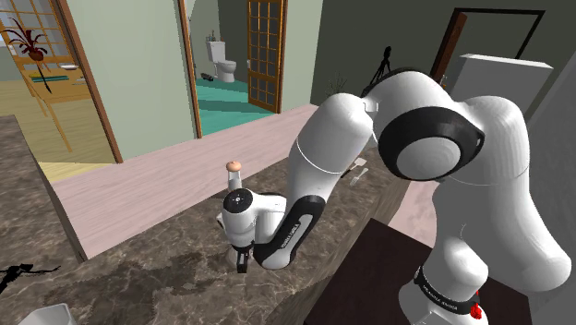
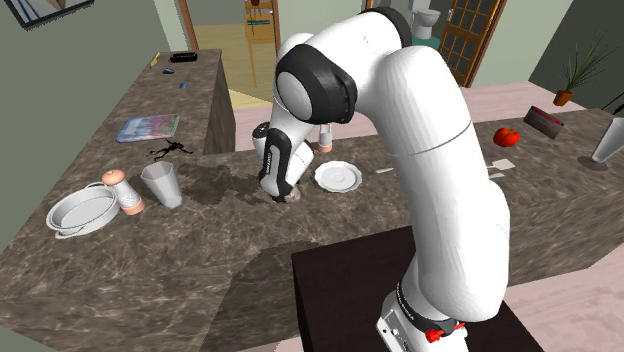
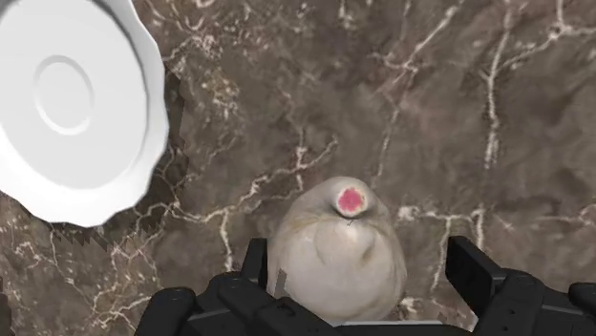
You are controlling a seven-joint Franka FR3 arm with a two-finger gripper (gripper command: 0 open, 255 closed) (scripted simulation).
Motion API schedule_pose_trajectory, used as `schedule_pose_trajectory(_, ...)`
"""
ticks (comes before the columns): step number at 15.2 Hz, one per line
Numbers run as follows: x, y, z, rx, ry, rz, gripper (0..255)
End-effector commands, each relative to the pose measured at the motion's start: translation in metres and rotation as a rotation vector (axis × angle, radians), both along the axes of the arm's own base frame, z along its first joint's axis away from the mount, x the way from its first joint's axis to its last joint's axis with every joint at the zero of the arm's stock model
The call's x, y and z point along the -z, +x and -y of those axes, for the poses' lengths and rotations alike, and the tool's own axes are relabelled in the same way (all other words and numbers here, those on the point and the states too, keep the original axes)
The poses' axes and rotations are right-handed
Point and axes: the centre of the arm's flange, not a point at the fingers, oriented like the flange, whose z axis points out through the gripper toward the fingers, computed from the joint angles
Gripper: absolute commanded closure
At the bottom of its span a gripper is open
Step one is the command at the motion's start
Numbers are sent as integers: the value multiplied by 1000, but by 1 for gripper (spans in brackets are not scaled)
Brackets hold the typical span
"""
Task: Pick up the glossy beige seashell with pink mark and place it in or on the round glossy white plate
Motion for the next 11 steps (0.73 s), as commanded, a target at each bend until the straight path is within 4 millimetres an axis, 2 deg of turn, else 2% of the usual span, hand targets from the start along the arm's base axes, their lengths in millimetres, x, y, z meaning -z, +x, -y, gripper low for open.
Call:
schedule_pose_trajectory(1, 6, -5, 1, 80, -51, -18, 0)
schedule_pose_trajectory(7, 36, 0, 10, 81, -51, -18, 0)
schedule_pose_trajectory(11, 39, 0, 11, 81, -51, -18, 0)
